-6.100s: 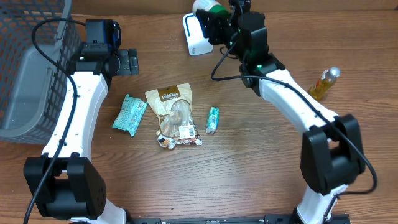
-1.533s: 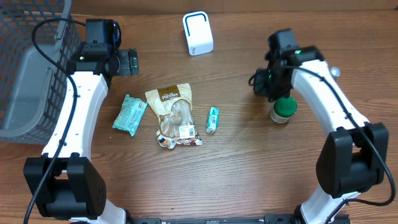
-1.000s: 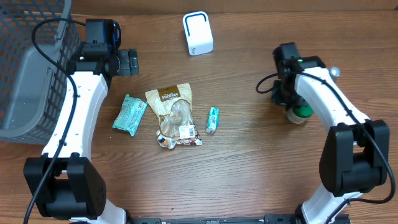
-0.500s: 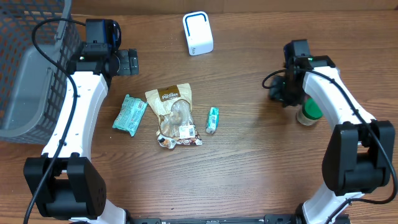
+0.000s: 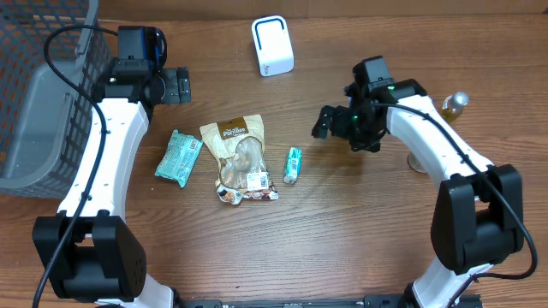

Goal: Scan the item barcode
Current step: 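Open the right gripper and move it toward the small teal box, then lower the right gripper over the small teal-and-white box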

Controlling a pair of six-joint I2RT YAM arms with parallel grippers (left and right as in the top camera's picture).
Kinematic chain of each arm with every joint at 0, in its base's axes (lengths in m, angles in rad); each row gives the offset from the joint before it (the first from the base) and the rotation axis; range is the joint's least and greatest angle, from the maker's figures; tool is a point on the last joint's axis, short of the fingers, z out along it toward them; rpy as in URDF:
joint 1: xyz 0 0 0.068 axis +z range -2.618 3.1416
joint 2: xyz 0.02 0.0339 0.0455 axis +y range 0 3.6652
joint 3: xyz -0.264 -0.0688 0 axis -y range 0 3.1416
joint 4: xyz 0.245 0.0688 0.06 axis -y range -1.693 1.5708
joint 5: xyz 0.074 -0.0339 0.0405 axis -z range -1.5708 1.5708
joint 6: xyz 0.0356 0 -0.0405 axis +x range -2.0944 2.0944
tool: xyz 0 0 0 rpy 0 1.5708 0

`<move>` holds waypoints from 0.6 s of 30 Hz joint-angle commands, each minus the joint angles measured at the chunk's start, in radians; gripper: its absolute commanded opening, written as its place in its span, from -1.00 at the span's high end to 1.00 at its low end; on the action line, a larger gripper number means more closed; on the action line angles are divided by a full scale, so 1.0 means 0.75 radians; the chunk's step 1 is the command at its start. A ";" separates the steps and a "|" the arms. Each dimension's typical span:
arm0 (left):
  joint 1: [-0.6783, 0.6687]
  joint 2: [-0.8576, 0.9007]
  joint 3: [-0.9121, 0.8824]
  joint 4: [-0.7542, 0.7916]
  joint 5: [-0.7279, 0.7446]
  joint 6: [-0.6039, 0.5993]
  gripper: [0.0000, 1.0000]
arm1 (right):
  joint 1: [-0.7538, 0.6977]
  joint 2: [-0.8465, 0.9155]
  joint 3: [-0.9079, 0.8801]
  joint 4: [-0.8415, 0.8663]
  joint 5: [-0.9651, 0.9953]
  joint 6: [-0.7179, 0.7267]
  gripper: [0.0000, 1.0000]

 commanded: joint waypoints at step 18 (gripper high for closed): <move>-0.004 -0.024 0.027 0.005 -0.004 0.030 -0.99 | 0.323 -0.003 0.017 0.085 0.230 0.271 -0.82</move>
